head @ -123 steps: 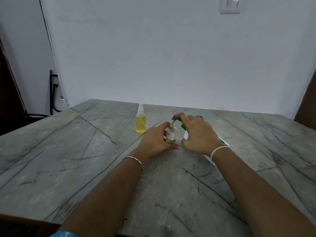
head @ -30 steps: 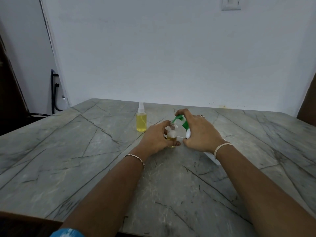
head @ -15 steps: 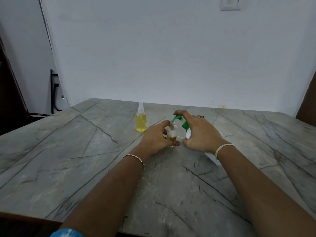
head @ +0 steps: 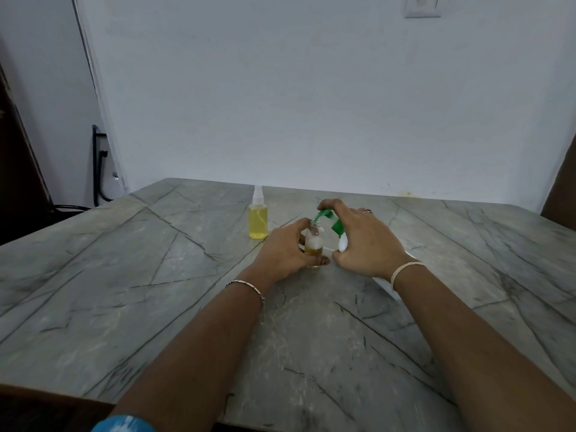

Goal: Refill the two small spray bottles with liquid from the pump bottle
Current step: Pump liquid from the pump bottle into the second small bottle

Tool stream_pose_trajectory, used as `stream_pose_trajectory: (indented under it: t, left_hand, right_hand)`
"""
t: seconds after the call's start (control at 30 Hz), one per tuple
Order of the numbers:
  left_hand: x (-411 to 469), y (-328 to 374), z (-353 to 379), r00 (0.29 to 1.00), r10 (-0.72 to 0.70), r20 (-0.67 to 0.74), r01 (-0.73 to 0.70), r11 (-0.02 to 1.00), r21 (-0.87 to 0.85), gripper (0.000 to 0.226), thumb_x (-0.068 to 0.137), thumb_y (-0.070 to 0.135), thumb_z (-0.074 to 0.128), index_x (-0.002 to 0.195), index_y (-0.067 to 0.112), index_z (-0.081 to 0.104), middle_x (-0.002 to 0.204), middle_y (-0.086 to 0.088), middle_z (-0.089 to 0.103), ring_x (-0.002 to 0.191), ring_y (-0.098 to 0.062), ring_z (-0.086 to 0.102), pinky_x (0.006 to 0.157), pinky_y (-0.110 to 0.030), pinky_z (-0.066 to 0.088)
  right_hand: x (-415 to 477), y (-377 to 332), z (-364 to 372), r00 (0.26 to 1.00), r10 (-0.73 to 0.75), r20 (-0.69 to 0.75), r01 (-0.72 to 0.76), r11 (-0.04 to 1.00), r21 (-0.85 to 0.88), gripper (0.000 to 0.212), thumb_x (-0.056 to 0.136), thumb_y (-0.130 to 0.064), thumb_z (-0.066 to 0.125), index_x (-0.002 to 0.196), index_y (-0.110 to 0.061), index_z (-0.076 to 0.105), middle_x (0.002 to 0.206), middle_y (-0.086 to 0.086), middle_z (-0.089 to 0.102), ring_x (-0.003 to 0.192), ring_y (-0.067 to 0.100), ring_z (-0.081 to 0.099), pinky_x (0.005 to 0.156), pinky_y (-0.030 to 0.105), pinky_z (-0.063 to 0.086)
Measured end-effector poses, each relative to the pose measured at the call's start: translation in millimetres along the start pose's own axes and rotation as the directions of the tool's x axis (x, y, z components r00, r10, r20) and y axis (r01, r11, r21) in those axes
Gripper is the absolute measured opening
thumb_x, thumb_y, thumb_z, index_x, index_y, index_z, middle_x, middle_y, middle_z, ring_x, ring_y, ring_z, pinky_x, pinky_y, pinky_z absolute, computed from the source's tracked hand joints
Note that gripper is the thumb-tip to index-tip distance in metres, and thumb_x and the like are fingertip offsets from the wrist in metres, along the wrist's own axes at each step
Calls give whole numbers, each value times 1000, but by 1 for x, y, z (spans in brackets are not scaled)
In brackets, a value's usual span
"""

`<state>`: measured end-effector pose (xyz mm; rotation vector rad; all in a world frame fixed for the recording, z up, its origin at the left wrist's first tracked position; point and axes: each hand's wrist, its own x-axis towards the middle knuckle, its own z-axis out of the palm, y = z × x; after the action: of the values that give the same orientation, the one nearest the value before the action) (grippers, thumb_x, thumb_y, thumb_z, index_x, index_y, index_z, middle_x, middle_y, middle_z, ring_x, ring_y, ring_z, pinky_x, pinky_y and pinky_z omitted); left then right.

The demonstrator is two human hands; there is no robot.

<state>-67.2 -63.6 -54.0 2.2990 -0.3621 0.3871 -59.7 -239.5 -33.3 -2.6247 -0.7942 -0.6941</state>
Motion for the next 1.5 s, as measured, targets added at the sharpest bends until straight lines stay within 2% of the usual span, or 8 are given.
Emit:
stream_pose_trajectory:
  t: [0.17, 0.37, 0.5, 0.7, 0.93, 1.2, 1.33, 1.5]
  left_hand:
    - [1, -1, 1, 1000, -2, 0, 2, 1000, 11, 63, 64, 39, 87, 117, 24, 55, 102, 5, 66, 88, -16, 67, 84, -34, 56]
    - [0, 1, 0, 1000, 13, 1, -13, 999, 30, 66, 66, 37, 86, 122, 25, 55, 104, 4, 66, 87, -12, 65, 79, -25, 53]
    - [0, 1, 1, 1000, 1, -6, -1, 1000, 28, 68, 65, 38, 86, 123, 24, 54, 110, 0, 68, 90, -15, 66, 84, -30, 55]
    - [0, 2, 1, 1000, -10, -4, 10, 1000, 26, 68, 65, 38, 86, 122, 21, 54, 110, 0, 67, 89, -16, 65, 83, -30, 54]
    - [-2, 3, 0, 1000, -12, 2, 12, 999, 29, 76, 66, 37, 86, 130, 20, 51, 115, -2, 67, 93, -18, 66, 87, -34, 54]
    - [-1, 2, 0, 1000, -15, -3, 15, 1000, 16, 71, 66, 39, 86, 126, 21, 52, 115, -2, 67, 92, -16, 65, 87, -32, 54]
    - [0, 2, 1, 1000, -13, -4, 13, 999, 44, 74, 67, 40, 85, 129, 19, 51, 116, -3, 66, 91, -15, 63, 86, -30, 53]
    - [0, 1, 2, 1000, 3, 4, -3, 999, 37, 69, 64, 41, 86, 122, 24, 54, 112, -1, 69, 88, -15, 68, 82, -32, 56]
  right_hand:
    - [-1, 0, 0, 1000, -3, 14, 3, 1000, -2, 81, 68, -23, 68, 135, -40, 26, 112, -1, 61, 86, 21, 51, 72, 35, 48]
    - [3, -4, 0, 1000, 11, 9, -11, 1000, 13, 73, 70, -25, 72, 130, -32, 30, 117, 1, 61, 89, 23, 54, 79, 41, 53]
    - [3, -1, 1, 1000, 8, 8, -8, 1000, 15, 76, 69, -26, 71, 132, -36, 29, 116, 0, 61, 88, 21, 52, 77, 38, 52]
    - [0, 2, 2, 1000, -2, 23, 2, 1000, 6, 85, 67, -28, 68, 136, -45, 22, 120, 0, 61, 89, 21, 52, 78, 38, 52]
    - [2, -2, 0, 1000, -2, 5, 2, 1000, 20, 73, 68, -25, 69, 130, -35, 31, 110, -2, 60, 86, 21, 53, 75, 38, 50]
    - [0, 0, 0, 1000, -15, -6, 15, 1000, -5, 80, 69, -23, 69, 136, -39, 29, 98, -10, 46, 83, 19, 48, 70, 30, 40]
    - [2, 0, -1, 999, 8, 32, -10, 998, 54, 77, 70, -24, 70, 133, -36, 29, 97, -4, 57, 80, 19, 54, 67, 32, 47]
    - [5, -1, 1, 999, 19, 26, -22, 996, 92, 68, 67, -28, 67, 125, -34, 31, 97, 2, 61, 78, 19, 57, 71, 39, 55]
